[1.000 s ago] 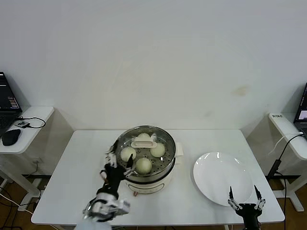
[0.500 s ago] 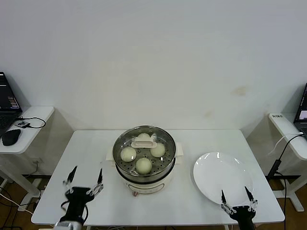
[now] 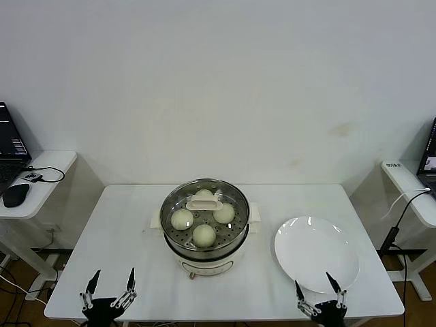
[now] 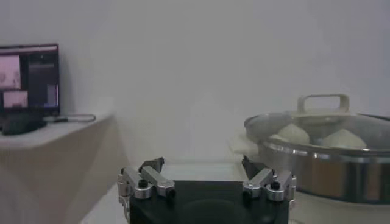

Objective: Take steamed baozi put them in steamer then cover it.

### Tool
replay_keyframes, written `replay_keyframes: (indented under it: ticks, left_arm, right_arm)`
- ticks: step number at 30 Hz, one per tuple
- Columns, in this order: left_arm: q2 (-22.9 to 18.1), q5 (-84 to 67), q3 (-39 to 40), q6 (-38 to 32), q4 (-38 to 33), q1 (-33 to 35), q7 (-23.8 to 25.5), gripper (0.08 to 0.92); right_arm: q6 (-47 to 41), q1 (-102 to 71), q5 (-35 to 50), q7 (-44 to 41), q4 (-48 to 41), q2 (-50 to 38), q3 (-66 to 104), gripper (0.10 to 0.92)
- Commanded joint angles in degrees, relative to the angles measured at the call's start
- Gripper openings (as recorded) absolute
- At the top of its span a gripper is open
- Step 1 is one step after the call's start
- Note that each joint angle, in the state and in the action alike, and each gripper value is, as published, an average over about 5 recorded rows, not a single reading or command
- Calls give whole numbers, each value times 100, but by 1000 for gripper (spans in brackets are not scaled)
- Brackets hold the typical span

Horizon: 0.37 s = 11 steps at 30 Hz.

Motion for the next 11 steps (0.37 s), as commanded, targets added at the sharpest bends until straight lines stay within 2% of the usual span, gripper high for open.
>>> replay_keyframes:
  ticks: [1, 11]
  left_arm:
    - [-179, -181, -132, -384, 217, 352, 242, 823]
    - [-250, -9, -57, -506, 260, 469, 361, 823]
  right_arm:
    - [-122, -153, 247, -169, 72, -137, -210, 823]
    - [-72, -141, 69, -206, 16, -123, -341, 823]
